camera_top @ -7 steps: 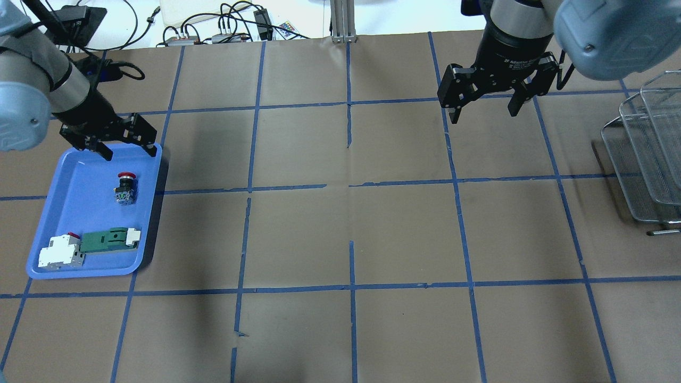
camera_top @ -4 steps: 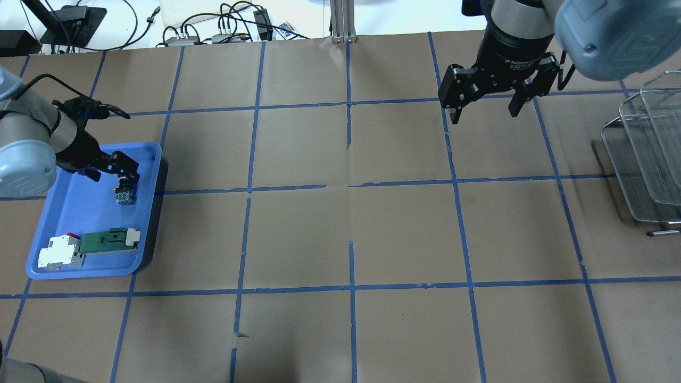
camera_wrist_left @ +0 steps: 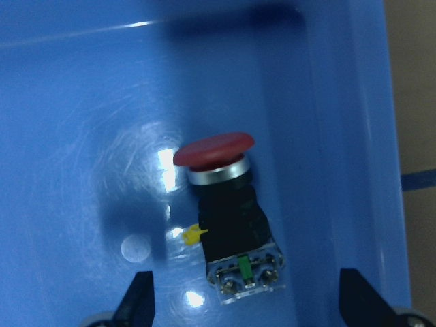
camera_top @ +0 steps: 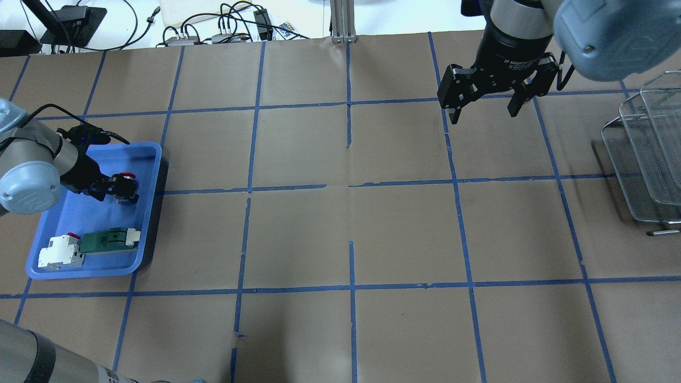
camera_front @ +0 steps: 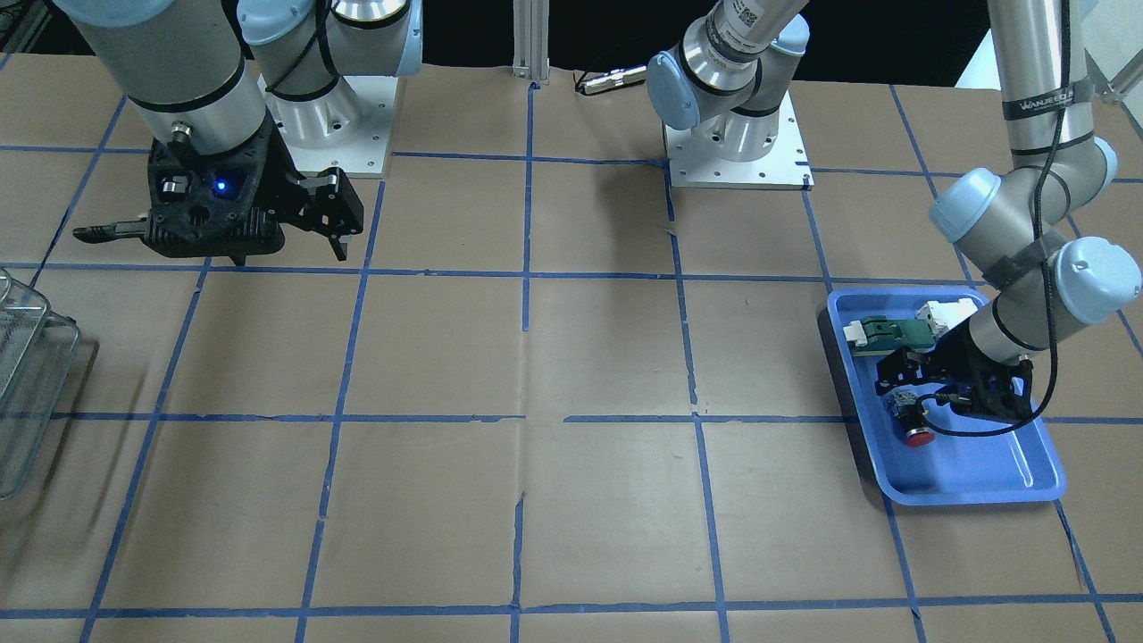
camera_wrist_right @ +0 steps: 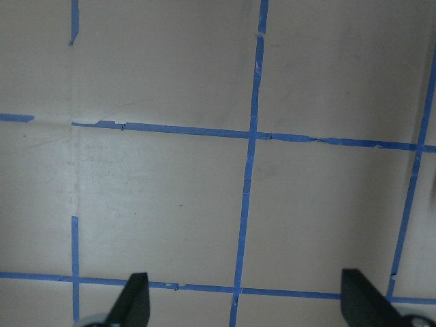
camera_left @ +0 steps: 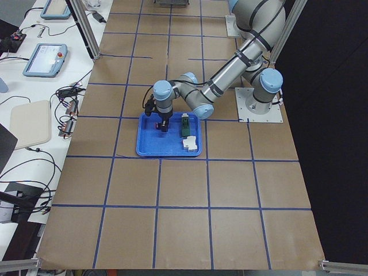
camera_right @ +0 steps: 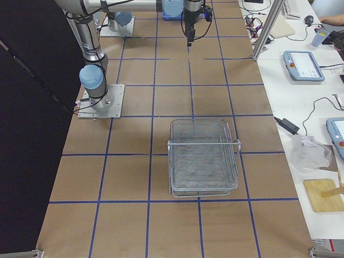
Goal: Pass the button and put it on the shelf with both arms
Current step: 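Close the left gripper on the black base of the red push button, then lift the red push button out of the tray with the left gripper, then carry the button toward the table center with the left gripper while the right gripper approaches, then hold the button with the left gripper while the right gripper moves onto its red head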
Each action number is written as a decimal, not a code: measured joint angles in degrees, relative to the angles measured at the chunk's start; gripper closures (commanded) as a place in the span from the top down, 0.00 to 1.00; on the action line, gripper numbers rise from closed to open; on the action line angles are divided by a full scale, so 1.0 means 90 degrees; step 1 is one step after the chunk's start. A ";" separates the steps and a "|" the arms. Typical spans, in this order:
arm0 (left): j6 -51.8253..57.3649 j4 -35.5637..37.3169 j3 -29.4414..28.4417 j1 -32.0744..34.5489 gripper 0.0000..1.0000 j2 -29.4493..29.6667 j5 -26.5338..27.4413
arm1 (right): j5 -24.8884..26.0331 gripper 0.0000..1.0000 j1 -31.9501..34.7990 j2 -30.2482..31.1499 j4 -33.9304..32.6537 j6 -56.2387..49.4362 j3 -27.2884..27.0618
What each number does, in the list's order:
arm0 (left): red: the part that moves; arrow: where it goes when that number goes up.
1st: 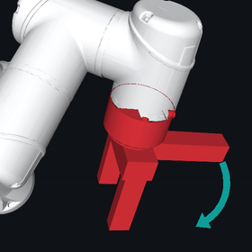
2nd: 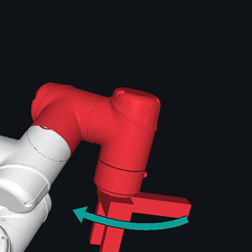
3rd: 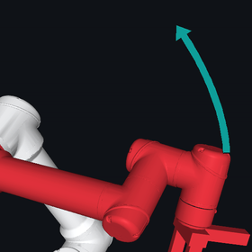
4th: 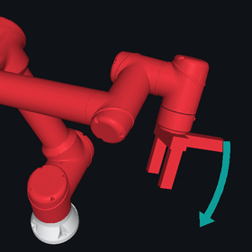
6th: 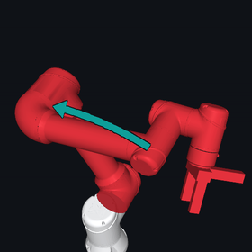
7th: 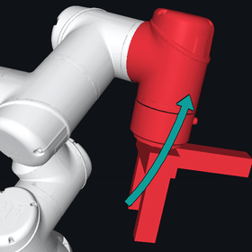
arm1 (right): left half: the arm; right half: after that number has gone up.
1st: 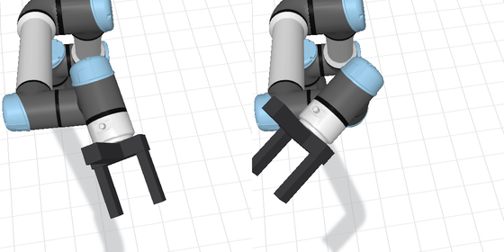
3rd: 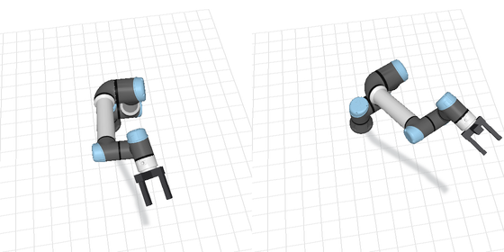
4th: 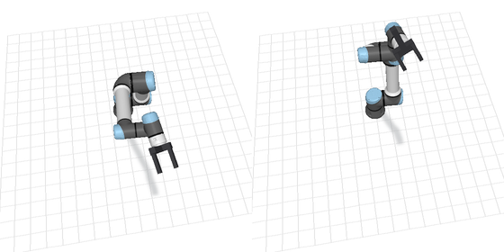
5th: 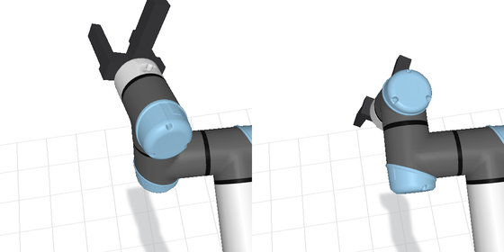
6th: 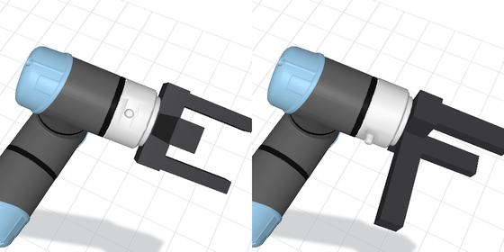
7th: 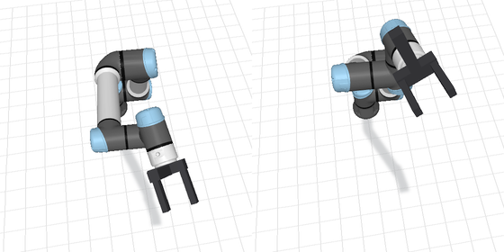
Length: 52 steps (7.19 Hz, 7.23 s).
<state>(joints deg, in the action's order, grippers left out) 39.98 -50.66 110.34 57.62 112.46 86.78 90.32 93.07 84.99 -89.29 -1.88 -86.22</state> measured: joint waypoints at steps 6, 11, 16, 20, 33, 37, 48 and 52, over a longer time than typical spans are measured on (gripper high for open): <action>-0.0030 0.0201 -0.0062 0.0010 0.17 0.0162 -0.0021 | -0.0006 1.00 0.0001 0.0008 -0.0010 0.0004 -0.0001; 0.1560 -0.0175 -0.0762 0.0464 0.00 -0.0126 -0.0330 | -0.0016 1.00 -0.0057 0.0450 -0.0002 -0.0291 0.0225; 0.4345 -0.0920 -0.1559 0.2652 0.00 -0.0367 -0.1016 | -0.0856 1.00 -0.0128 0.0537 0.0257 -0.3547 0.0219; 0.4330 -0.1452 -0.2074 0.4570 0.00 -0.0645 -0.1644 | -0.1632 1.00 -0.0619 0.0524 0.0314 -0.6917 0.0118; 0.3510 -0.2509 -0.2854 0.5889 0.00 -0.1104 -0.3475 | -0.2909 1.00 -0.0960 0.1189 0.0695 -1.0577 -0.0863; 0.3513 -0.2508 -0.2875 0.5880 0.00 -0.1111 -0.3524 | -0.3645 1.00 -0.1283 0.1361 0.1021 -1.0624 -0.0881; 0.3408 -0.2508 -0.2885 0.5845 0.00 -0.1154 -0.3595 | -0.4342 1.00 -0.1346 0.1388 0.0816 -1.0235 -0.0834; 0.3301 -0.2510 -0.2913 0.5863 0.00 -0.1133 -0.3579 | -0.4319 1.00 -0.1339 0.1351 0.0526 -1.0229 -0.0813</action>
<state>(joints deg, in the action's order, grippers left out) 69.69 -73.25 84.12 110.39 102.27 54.58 51.45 81.02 97.15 -84.56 -93.94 -93.54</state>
